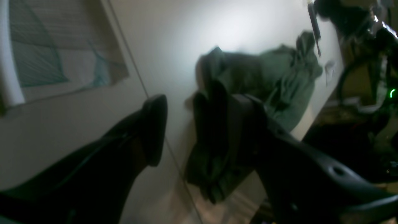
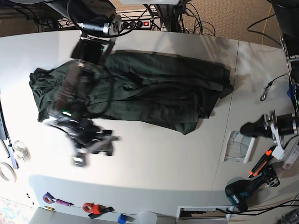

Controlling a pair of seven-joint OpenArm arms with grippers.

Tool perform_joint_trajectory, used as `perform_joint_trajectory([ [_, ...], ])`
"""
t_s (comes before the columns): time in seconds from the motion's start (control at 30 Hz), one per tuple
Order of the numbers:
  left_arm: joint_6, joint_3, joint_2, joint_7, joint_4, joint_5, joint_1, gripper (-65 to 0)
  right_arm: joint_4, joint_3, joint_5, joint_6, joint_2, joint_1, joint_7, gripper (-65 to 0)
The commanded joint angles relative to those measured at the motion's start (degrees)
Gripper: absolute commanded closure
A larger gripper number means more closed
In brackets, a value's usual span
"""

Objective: Layout the t-shirt on the table in an organized manner, then fold the t-shirt properly
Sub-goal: 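Lay the sleeve across the shirt, release, and withdraw the right gripper, then grasp the shirt's side edge with the left gripper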

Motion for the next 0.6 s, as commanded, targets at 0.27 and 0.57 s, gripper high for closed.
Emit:
perform_joint_trajectory([
  [0.27, -0.06, -0.42, -1.27, -0.53, 12.59, -1.6, 11.96, -43.0, 1.07, 21.24, 27.78, 8.24, 9.62, -8.22, -5.38, -28.8],
  [0.57, 3.54, -0.37, 0.35, -0.53, 13.4, 0.52, 18.12, -45.6, 1.07, 31.04, 44.5, 12.76, 18.05, -19.47, -9.27, -28.8],
])
